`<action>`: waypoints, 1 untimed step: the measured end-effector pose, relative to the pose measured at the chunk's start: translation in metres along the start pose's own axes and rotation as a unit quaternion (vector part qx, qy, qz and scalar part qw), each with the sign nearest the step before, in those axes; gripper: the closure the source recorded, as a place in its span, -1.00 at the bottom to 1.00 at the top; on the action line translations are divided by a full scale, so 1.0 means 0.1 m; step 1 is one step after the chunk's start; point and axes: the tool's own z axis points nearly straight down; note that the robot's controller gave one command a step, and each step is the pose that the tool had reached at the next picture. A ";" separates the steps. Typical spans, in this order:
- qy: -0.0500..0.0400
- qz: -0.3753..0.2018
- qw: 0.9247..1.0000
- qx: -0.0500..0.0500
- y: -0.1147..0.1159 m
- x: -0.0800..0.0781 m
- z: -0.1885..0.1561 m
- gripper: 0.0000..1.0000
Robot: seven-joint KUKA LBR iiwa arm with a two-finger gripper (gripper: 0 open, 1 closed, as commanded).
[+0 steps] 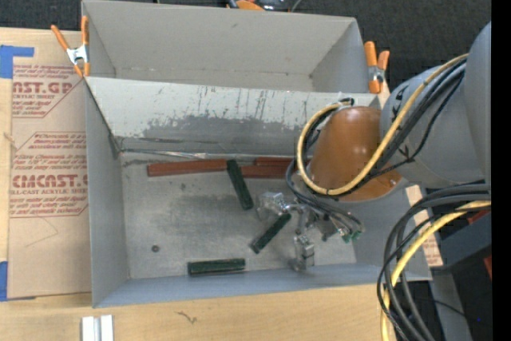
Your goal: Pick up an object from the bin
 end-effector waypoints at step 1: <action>0.002 0.001 1.000 0.000 -0.01 0.01 0.00 1.00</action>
Offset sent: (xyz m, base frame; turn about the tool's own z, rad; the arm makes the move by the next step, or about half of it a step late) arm 0.0000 0.0000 0.0000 0.0000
